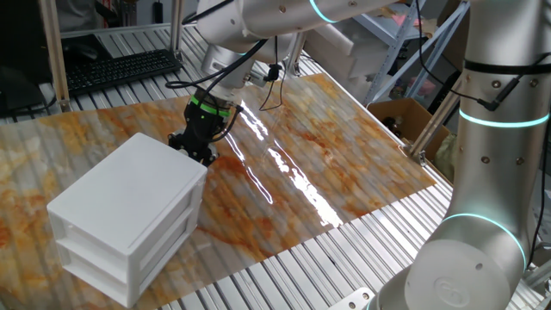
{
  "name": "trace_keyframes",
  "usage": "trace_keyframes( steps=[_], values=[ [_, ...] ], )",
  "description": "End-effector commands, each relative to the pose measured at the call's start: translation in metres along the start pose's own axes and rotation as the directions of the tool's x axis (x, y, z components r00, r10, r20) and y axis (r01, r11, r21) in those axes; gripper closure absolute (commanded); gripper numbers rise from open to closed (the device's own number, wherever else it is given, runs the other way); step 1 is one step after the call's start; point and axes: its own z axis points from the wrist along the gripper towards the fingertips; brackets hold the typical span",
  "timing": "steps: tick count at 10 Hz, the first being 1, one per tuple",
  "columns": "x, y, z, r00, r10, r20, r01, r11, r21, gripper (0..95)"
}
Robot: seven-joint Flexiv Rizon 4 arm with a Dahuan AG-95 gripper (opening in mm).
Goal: Take something out of a drawer
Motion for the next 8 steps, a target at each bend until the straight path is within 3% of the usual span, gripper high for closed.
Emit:
trace_keyframes(
  steps=[1,8],
  values=[
    [-0.0001,0.0007,0.001,1.0,0.0,-0.002,0.0,1.0,-0.004,95.0],
    [-0.0003,0.0007,0.002,1.0,-0.004,0.002,0.004,1.0,-0.006,95.0]
  ],
)
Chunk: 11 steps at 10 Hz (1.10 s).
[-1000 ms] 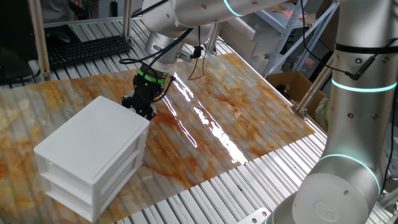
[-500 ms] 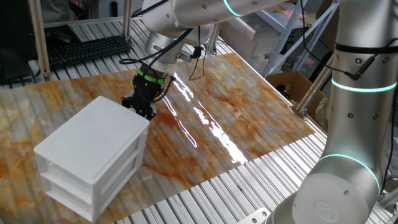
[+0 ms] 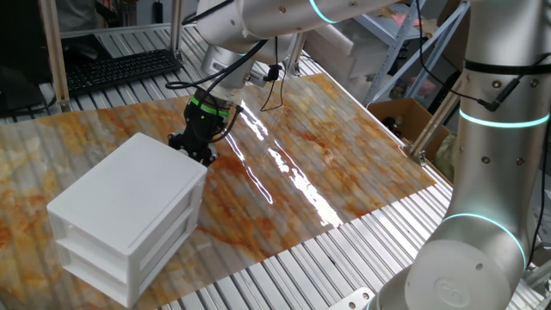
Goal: Take something out of a drawer
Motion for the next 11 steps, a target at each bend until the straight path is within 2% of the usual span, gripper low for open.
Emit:
trace_keyframes(
  steps=[1,11],
  values=[
    [-0.0008,0.0007,0.002,1.0,-0.003,0.008,0.003,1.0,0.004,95.0],
    [-0.0055,0.0025,0.0011,1.0,0.004,0.008,-0.004,1.0,-0.001,95.0]
  ],
)
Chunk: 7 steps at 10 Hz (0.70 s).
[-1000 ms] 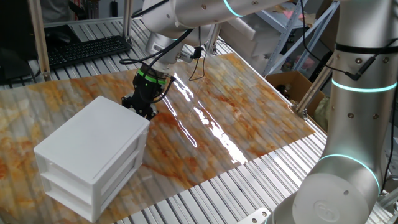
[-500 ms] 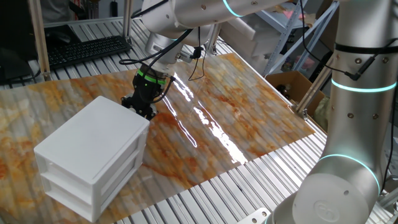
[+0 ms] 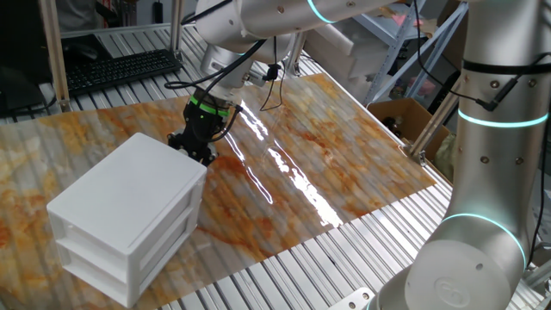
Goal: Take something out of a drawer
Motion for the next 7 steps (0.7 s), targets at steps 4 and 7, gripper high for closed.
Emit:
trace_keyframes(
  steps=[4,7],
  values=[
    [-0.0026,0.0014,-0.0002,1.0,0.001,0.004,-0.001,1.0,-0.003,95.0],
    [-0.0041,0.0015,-0.0013,1.0,-0.008,0.002,0.008,1.0,-0.002,95.0]
  ],
)
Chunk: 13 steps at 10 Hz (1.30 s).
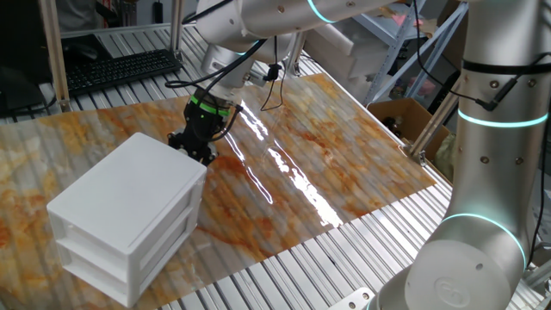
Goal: Take something out of a drawer
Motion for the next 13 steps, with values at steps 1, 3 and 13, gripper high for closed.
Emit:
trace_keyframes(
  steps=[1,3,13],
  values=[
    [-0.004,0.0,-0.002,1.0,0.0,-0.005,0.0,1.0,-0.007,95.0],
    [-0.008,-0.001,-0.003,1.0,-0.01,-0.002,0.01,1.0,-0.007,95.0],
    [-0.023,0.002,-0.01,0.999,-0.031,0.007,0.031,1.0,0.0,95.0]
  ],
)
